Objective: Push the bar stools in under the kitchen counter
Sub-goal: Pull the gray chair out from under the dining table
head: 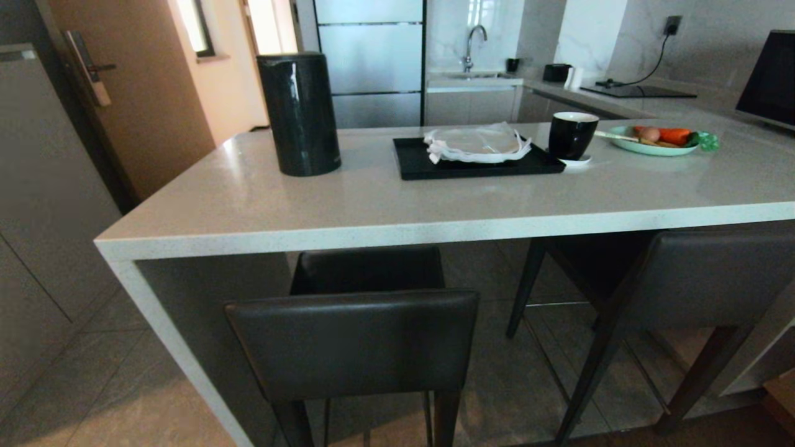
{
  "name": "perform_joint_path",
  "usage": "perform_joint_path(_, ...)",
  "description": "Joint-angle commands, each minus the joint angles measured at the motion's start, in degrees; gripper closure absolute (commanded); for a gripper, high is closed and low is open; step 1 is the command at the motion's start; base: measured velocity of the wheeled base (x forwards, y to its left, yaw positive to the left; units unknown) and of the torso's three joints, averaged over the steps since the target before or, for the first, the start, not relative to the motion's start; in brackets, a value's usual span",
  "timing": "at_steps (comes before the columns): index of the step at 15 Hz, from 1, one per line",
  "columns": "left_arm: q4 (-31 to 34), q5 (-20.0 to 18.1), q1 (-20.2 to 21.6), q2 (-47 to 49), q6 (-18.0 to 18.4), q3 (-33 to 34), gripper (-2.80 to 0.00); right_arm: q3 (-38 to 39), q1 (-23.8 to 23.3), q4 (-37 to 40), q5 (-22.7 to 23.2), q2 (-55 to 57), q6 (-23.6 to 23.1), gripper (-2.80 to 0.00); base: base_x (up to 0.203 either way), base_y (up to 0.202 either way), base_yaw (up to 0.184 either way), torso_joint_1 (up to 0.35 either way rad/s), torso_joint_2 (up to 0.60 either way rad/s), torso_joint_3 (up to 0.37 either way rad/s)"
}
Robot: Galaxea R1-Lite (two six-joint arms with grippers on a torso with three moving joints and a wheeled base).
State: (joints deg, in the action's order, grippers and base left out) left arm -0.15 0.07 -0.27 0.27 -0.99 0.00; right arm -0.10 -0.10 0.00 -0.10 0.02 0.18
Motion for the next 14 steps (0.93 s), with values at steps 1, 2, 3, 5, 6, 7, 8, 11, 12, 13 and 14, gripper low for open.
perform_joint_path(1, -0.02, 0.01, 0.0, 0.08, 0.02, 0.09, 0.0, 0.01, 0.01, 0.0, 0.01, 0.02, -0.01, 0.0, 0.0, 0.0, 0.0, 0.0, 0.0, 0.0)
perform_joint_path(2, -0.02, 0.01, 0.0, 0.08, 0.02, 0.09, 0.0, 0.01, 0.01, 0.0, 0.01, 0.06, -0.01, 0.0, 0.0, 0.0, 0.0, 0.0, 0.0, 0.0)
perform_joint_path(3, -0.02, 0.01, 0.0, 0.08, 0.02, 0.09, 0.0, 0.01, 0.01, 0.0, 0.01, 0.06, -0.01, 0.0, 0.0, 0.0, 0.0, 0.0, 0.0, 0.0)
perform_joint_path(5, -0.02, 0.01, 0.0, 0.08, 0.02, 0.09, 0.0, 0.01, 0.01, 0.0, 0.01, 0.0, -0.01, 0.0, 0.0, 0.0, 0.0, -0.095, 0.23, 0.137)
perform_joint_path(6, -0.1, 0.01, 0.0, 0.08, 0.02, 0.09, 0.0, 0.01, 0.01, 0.0, 0.01, 0.06, -0.01, 0.0, 0.0, 0.0, 0.0, -0.154, 0.38, 0.229)
perform_joint_path(7, -0.02, 0.01, 0.0, 0.08, 0.02, 0.09, 0.0, 0.01, 0.01, 0.0, 0.01, 0.04, -0.01, 0.0, 0.0, 0.0, 0.0, -0.166, 0.43, 0.249)
perform_joint_path(8, -0.02, 0.01, 0.0, 0.08, 0.02, 0.09, 0.0, 0.01, 0.1, 0.0, 0.01, 0.06, -0.01, 0.0, 0.0, 0.0, 0.0, -0.166, 0.44, 0.268)
perform_joint_path(11, -0.09, 0.01, 0.0, 0.08, 0.02, 0.09, 0.0, 0.01, 0.01, 0.0, 0.01, 0.03, -0.01, 0.0, 0.0, 0.0, 0.0, -0.163, 0.45, 0.29)
perform_joint_path(12, -0.07, 0.01, 0.05, 0.08, 0.02, 0.09, 0.0, 0.01, 0.01, 0.0, 0.01, 0.04, -0.01, 0.0, 0.0, 0.0, 0.0, -0.143, 0.45, 0.295)
perform_joint_path(13, -0.02, 0.01, 0.0, 0.08, 0.02, 0.09, 0.0, 0.01, 0.01, 0.0, 0.01, 0.06, -0.01, 0.0, 0.0, 0.0, 0.0, -0.157, 0.45, 0.305)
perform_joint_path(14, -0.02, 0.01, 0.0, 0.08, 0.02, 0.09, 0.0, 0.01, 0.01, 0.0, 0.01, 0.03, -0.01, 0.0, 0.0, 0.0, 0.0, -0.142, 0.46, 0.314)
